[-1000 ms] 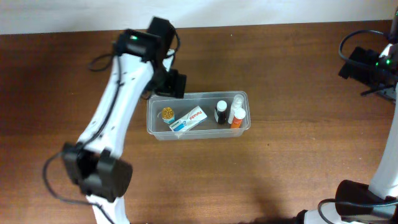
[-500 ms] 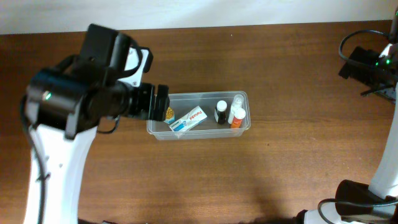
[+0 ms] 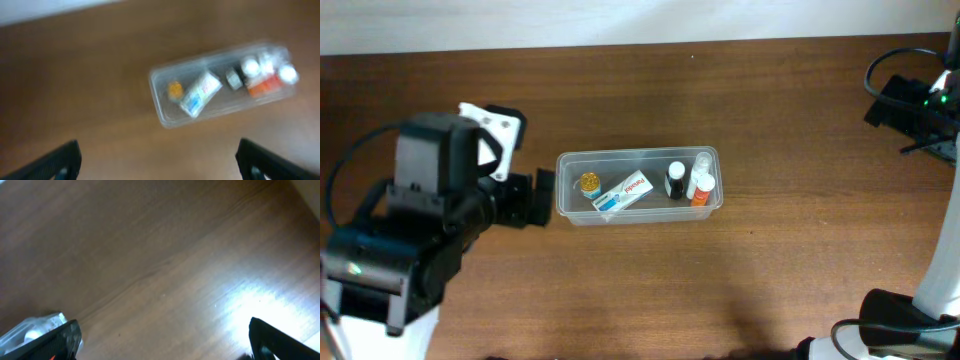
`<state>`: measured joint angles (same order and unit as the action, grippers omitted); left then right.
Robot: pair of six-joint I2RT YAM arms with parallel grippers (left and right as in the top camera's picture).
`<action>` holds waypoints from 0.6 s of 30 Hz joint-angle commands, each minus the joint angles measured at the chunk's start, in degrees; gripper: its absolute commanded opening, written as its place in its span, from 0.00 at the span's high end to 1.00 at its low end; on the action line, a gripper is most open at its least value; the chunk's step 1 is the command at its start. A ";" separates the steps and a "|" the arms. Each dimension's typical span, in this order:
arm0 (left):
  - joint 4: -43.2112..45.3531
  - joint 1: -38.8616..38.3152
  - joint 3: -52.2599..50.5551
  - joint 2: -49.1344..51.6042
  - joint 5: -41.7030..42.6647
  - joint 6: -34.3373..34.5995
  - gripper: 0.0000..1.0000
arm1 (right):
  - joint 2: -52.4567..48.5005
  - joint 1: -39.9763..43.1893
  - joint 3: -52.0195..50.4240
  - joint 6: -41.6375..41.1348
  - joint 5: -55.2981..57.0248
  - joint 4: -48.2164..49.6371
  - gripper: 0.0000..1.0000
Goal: Pack container
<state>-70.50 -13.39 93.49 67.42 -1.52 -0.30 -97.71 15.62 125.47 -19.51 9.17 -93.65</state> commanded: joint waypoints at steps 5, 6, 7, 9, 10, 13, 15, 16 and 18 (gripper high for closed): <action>36.28 8.72 -36.22 -19.23 15.69 -4.13 0.01 | -0.15 0.20 0.44 -0.52 0.52 -0.02 0.01; 41.33 9.25 -40.81 -21.92 16.83 -4.13 0.01 | -0.15 0.20 0.44 -0.52 0.52 -0.02 0.02; 45.99 9.60 -45.16 -24.48 17.29 -4.11 0.01 | -0.15 0.20 0.44 -0.50 0.52 -0.02 0.01; 53.88 9.81 -53.33 -29.49 17.38 -4.13 0.01 | -0.15 0.20 0.42 -0.52 0.52 -0.02 0.02; 57.16 9.84 -57.24 -32.13 17.35 -4.13 0.01 | -0.15 0.20 0.42 -0.52 0.52 -0.02 0.02; 65.13 10.43 -68.52 -40.52 17.22 -4.13 0.01 | -0.15 0.20 0.44 -0.52 0.52 -0.02 0.02; 67.87 11.04 -73.85 -45.09 17.22 -4.11 0.01 | -0.15 0.20 0.44 -0.52 0.52 -0.02 0.02; 69.33 11.47 -77.68 -48.74 17.20 -4.13 0.01 | -0.15 0.20 0.44 -0.52 0.52 -0.02 0.02; 70.14 11.80 -81.00 -52.24 17.20 -4.13 0.01 | -0.15 0.20 0.44 -0.52 0.52 -0.02 0.02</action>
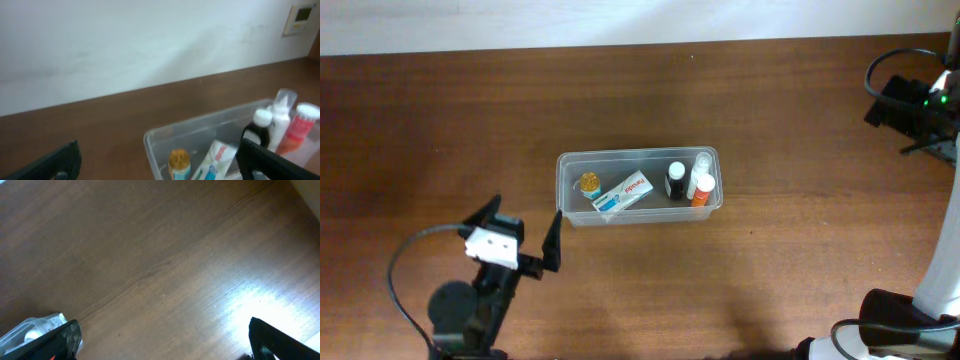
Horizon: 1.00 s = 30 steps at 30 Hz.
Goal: Pack container
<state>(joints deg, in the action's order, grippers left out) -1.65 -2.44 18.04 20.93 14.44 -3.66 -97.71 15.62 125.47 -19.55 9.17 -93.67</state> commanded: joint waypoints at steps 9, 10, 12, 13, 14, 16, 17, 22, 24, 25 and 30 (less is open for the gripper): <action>1.31 0.85 -11.96 -13.73 -0.96 -0.79 0.01 | -0.15 0.20 0.44 -0.48 0.52 0.00 0.02; 1.88 0.85 -12.50 -13.81 -1.97 -0.79 0.01 | -0.15 0.20 0.44 -0.48 0.52 0.00 0.02; 4.04 0.85 -14.03 -13.84 -3.41 -0.79 0.01 | -0.15 0.20 0.44 -0.48 0.52 0.00 0.02; 5.31 0.85 -14.86 -13.90 -3.78 -0.79 0.01 | -0.15 0.20 0.44 -0.48 0.52 0.00 0.02; 6.27 0.85 -15.61 -14.05 -3.85 -0.81 0.01 | -0.15 0.20 0.44 -0.48 0.52 0.00 0.02; 7.32 0.85 -16.98 -14.75 -4.20 -0.79 0.01 | -0.15 0.20 0.44 -0.48 0.52 0.00 0.02; 7.41 0.85 -17.49 -15.15 -4.22 -0.79 0.01 | -0.15 0.20 0.44 -0.48 0.52 0.00 0.02; 5.16 0.85 -17.57 -15.96 -5.33 -1.20 0.01 | -0.15 0.20 0.42 -0.48 0.52 0.00 0.02; 3.02 0.85 -17.57 -16.41 -6.03 -1.18 0.01 | -0.15 0.20 0.42 -0.48 0.52 0.00 0.02; 1.03 0.85 -17.57 -16.85 -6.47 -1.18 0.01 | -0.15 0.20 0.44 -0.48 0.52 0.00 0.02; -2.38 0.83 -17.57 -20.35 -7.13 -1.16 0.01 | -0.15 0.22 0.44 -0.48 0.52 0.00 0.02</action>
